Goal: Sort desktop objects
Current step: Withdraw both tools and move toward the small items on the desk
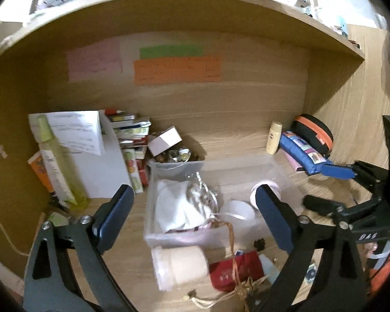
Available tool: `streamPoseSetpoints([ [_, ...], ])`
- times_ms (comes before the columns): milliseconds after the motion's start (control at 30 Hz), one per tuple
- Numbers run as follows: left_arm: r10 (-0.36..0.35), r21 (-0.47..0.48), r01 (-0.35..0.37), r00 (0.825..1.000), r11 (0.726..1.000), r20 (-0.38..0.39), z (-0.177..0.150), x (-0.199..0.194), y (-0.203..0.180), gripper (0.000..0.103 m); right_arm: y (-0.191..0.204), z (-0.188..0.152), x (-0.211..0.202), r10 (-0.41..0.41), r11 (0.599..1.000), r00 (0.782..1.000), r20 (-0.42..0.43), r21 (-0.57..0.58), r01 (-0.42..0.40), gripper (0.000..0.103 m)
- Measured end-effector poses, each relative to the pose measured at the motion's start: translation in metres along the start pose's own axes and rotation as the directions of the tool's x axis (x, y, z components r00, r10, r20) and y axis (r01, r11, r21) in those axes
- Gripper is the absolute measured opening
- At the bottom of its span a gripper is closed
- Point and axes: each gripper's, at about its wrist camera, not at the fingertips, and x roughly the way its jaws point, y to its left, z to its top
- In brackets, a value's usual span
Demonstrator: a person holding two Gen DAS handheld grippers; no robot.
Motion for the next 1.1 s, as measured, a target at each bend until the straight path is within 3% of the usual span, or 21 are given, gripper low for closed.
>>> streamPoseSetpoints([
  [333, 0.050, -0.037, -0.052, 0.997, 0.998, -0.051, -0.043, -0.031, 0.016, 0.099, -0.015, -0.053, -0.033, -0.047, 0.996, 0.998, -0.051, 0.076, 0.051, 0.081],
  [700, 0.091, -0.091, -0.113, 0.973, 0.989, -0.212, -0.113, -0.032, 0.046, 0.099, -0.006, -0.110, -0.042, -0.084, 0.987, 0.986, -0.143, 0.125, 0.102, 0.081],
  [900, 0.042, -0.136, -0.076, 0.969, 0.988, -0.242, -0.148, -0.032, 0.043, 0.098, 0.008, -0.131, -0.029, -0.040, 0.988, 0.980, -0.195, 0.138, 0.067, 0.081],
  [1033, 0.034, -0.115, -0.067, 0.962, 0.991, -0.271, -0.159, -0.026, 0.035, 0.080, 0.018, -0.133, -0.019, -0.021, 0.990, 0.980, -0.199, 0.130, 0.048, 0.080],
  [1100, 0.033, -0.104, -0.063, 0.961, 0.993, -0.274, -0.160, -0.025, 0.031, 0.079, 0.024, -0.132, -0.015, -0.011, 0.992, 0.980, -0.200, 0.123, 0.037, 0.078],
])
